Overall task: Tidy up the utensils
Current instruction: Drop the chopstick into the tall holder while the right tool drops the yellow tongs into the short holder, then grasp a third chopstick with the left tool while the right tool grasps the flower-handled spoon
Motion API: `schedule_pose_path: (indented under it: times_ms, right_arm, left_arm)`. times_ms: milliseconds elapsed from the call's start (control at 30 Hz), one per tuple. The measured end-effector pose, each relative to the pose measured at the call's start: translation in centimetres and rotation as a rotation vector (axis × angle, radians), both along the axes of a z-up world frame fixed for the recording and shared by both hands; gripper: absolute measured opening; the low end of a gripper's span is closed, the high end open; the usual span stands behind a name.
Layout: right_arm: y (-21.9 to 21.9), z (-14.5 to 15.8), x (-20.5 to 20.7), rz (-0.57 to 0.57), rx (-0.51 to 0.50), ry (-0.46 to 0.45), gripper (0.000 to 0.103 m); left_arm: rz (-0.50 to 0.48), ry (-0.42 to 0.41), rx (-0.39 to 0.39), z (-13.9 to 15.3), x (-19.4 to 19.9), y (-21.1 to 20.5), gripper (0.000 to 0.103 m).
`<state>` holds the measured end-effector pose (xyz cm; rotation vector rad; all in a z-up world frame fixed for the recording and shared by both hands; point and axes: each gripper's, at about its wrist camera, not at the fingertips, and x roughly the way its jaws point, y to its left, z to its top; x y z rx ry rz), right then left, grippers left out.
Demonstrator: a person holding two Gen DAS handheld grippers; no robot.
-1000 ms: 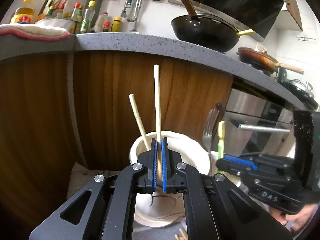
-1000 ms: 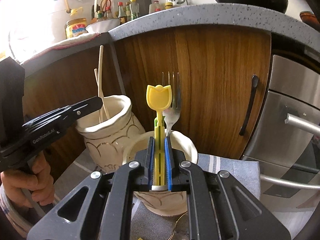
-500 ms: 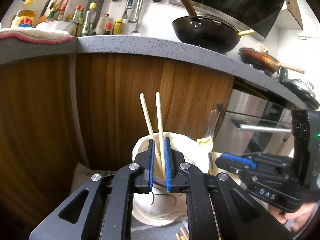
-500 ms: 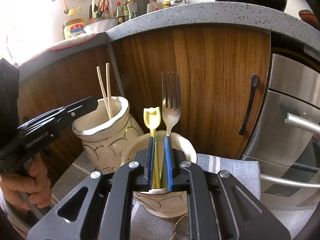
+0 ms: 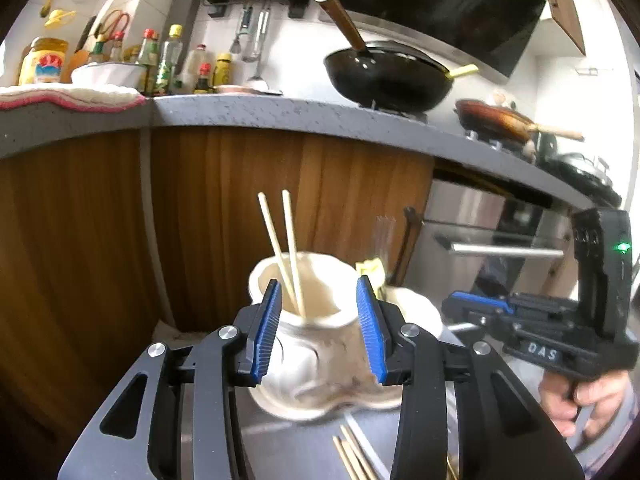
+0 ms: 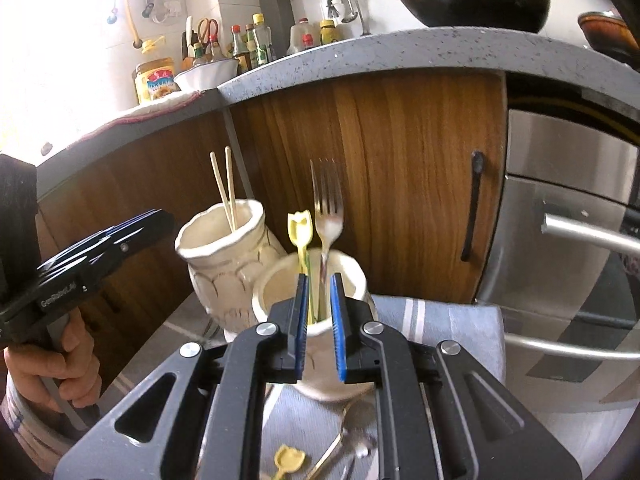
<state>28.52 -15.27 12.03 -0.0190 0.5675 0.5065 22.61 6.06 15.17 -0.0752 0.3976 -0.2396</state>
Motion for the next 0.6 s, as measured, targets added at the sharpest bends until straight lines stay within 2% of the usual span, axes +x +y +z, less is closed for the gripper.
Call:
schedule_pose_path:
  times_ms: [167,400,600]
  right_arm:
    - [-0.4,-1.7,-0.9,0.013,-0.044,0.057,0.011]
    - [-1.5,-5.0,-1.1,0.019,-0.050,0.169,0.011]
    - [-2.6,-7.6,-1.9,0.020,-0.073,0.243,0.011]
  left_arm:
    - [-0.023,0.094,0.014,-2.4,-1.3,0.0,0.040]
    - [-0.062,0.298,0.093,-8.5,-2.6,-1.4,0.040]
    - [-0.091,0.382,0.130,-11.1,-3.6,-2.6,0.040]
